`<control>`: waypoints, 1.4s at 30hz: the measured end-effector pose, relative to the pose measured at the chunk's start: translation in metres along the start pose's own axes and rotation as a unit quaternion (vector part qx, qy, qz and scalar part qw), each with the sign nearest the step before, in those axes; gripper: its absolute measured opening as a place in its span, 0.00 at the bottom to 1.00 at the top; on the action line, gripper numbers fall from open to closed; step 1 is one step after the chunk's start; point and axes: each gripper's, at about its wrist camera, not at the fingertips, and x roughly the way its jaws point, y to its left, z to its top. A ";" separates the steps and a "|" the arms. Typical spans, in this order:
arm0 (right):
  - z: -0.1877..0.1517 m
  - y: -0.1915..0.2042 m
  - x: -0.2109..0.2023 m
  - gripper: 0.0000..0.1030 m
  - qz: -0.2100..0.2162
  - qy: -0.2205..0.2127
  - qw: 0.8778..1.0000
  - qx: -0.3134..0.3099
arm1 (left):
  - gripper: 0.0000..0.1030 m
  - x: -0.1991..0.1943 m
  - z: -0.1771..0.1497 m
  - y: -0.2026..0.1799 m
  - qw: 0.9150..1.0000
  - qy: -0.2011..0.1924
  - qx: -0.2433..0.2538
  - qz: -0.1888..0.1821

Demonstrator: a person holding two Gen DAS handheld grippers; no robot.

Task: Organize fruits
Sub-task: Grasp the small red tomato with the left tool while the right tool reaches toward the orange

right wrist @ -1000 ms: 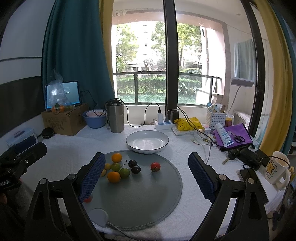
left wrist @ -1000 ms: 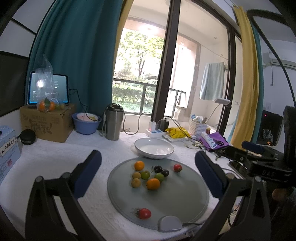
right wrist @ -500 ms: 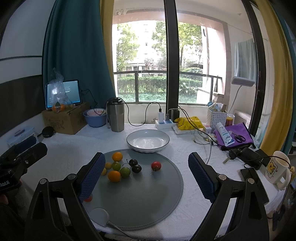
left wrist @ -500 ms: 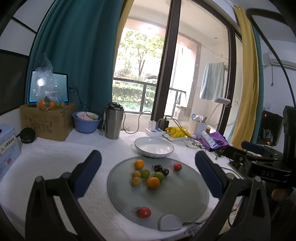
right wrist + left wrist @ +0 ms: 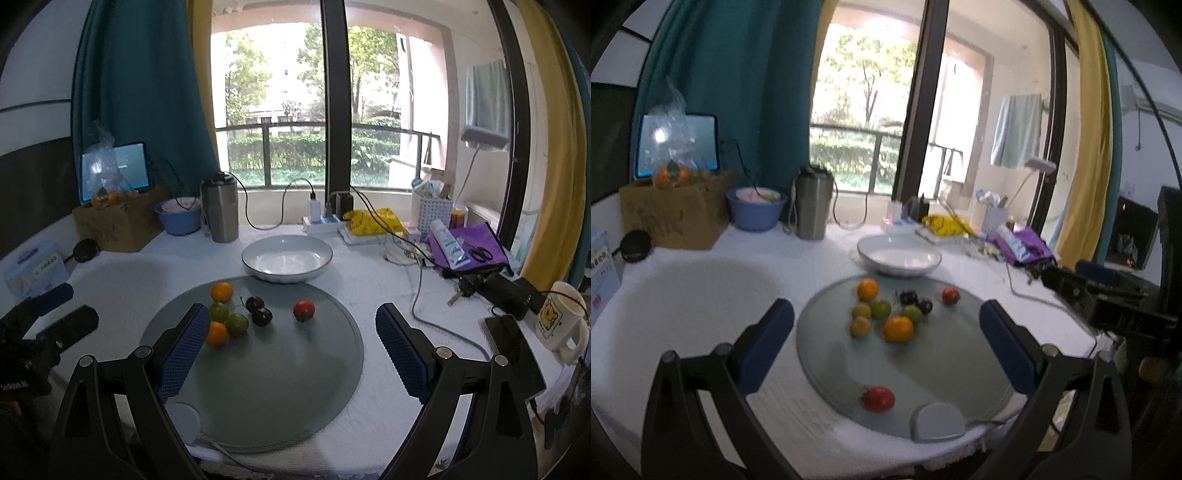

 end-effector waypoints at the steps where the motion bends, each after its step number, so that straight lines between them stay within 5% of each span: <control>1: -0.002 -0.002 0.003 0.91 -0.001 0.003 1.000 0.002 | 0.98 0.004 -0.002 0.000 1.000 0.008 0.000 -0.002; 10: -0.023 -0.013 0.038 0.90 0.000 0.042 0.999 0.020 | 0.97 0.049 -0.034 0.001 0.995 0.102 -0.003 -0.006; 12: -0.027 -0.014 0.046 0.90 0.004 0.051 0.998 0.025 | 0.83 0.058 -0.043 0.001 0.992 0.126 0.001 -0.002; 17: -0.036 -0.010 0.063 0.84 0.021 0.076 0.997 0.024 | 0.71 0.072 -0.059 0.006 0.986 0.168 -0.005 -0.001; 21: -0.040 -0.002 0.074 0.79 0.037 0.093 0.995 0.017 | 0.50 0.082 -0.064 0.009 0.982 0.187 -0.003 0.003; 26: -0.040 0.012 0.089 0.72 0.058 0.111 0.992 0.003 | 0.33 0.085 -0.063 0.012 0.981 0.192 0.004 0.000; 42: -0.031 0.071 0.143 0.52 0.126 0.166 0.977 -0.046 | 0.32 0.086 -0.038 0.059 0.987 0.156 -0.034 0.013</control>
